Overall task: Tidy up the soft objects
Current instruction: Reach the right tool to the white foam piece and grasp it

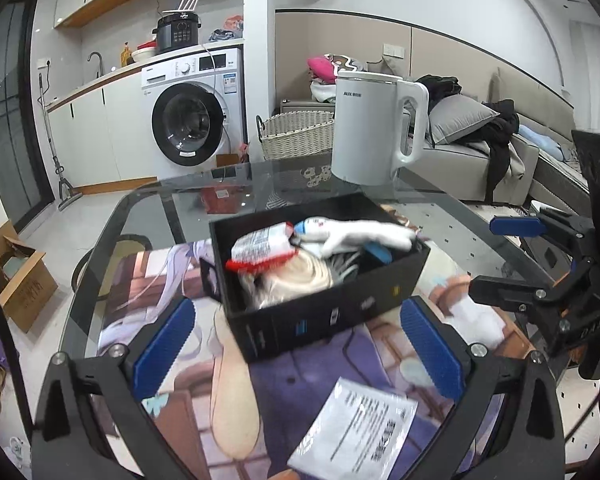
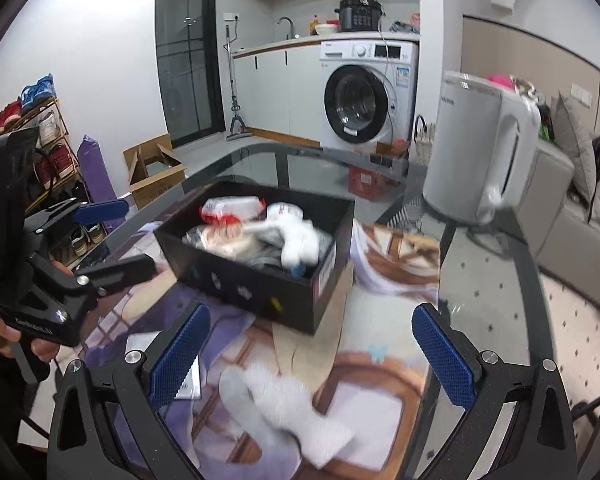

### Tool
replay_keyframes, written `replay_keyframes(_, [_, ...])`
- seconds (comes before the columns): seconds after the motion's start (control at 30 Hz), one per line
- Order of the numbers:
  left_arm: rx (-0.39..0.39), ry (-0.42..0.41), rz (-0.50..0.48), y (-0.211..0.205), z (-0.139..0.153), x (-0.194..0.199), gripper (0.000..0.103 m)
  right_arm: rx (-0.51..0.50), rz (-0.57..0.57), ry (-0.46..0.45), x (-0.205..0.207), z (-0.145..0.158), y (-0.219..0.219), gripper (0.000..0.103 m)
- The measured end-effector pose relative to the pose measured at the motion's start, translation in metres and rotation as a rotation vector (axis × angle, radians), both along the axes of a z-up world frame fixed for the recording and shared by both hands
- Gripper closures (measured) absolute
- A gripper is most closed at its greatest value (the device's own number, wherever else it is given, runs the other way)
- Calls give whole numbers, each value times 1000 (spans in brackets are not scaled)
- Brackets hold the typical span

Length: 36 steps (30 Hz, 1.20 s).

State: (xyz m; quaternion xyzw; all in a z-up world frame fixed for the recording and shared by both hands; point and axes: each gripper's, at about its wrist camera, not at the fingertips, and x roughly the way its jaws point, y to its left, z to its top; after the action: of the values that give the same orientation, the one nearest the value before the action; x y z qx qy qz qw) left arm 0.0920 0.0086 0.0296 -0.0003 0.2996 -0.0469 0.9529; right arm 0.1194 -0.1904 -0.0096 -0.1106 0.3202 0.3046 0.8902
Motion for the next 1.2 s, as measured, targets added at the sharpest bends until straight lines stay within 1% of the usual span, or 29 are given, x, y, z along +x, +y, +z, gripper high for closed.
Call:
replay_keyframes(0.13, [-18, 27, 3, 5, -10, -9, 0, 12, -17, 57, -3, -12, -8, 0])
replay_keyframes(0.23, [-29, 47, -1, 6, -17, -15, 0, 14, -24, 81, -3, -20, -10, 0])
replay_keyframes(0.4, [-2, 70, -11, 2, -27, -17, 0, -19, -14, 107, -3, -31, -8, 0])
replay_keyframes(0.47, [-1, 92, -30, -1, -31, -16, 0, -28, -8, 114, -2, -35, -7, 0])
replay_keyframes(0.5, [4, 117, -54, -4, -36, -14, 0, -32, -1, 120, -2, -36, -7, 0])
replay_keyframes(0.57, [44, 160, -108, -13, -46, -13, 0, -47, 18, 147, -1, -41, -5, 0])
replay_keyframes(0.63, [83, 173, -136, -20, -51, -15, 0, -71, 29, 162, -1, -47, -5, 0])
replay_keyframes(0.77, [90, 210, -192, -28, -57, -17, 0, -91, 56, 188, 0, -54, -7, 0])
replay_keyframes(0.87, [119, 221, -216, -33, -58, -19, 0, -120, 57, 197, 1, -60, -7, 0])
replay_keyframes(1.0, [121, 245, -248, -35, -61, -21, 0, -144, 74, 204, 1, -65, -7, 0])
replay_keyframes(1.13, [143, 273, -257, -36, -66, -20, 0, -176, 103, 215, -1, -70, -11, 0])
replay_keyframes(1.2, [149, 285, -257, -36, -68, -20, 0, -181, 92, 211, 0, -68, -17, 0])
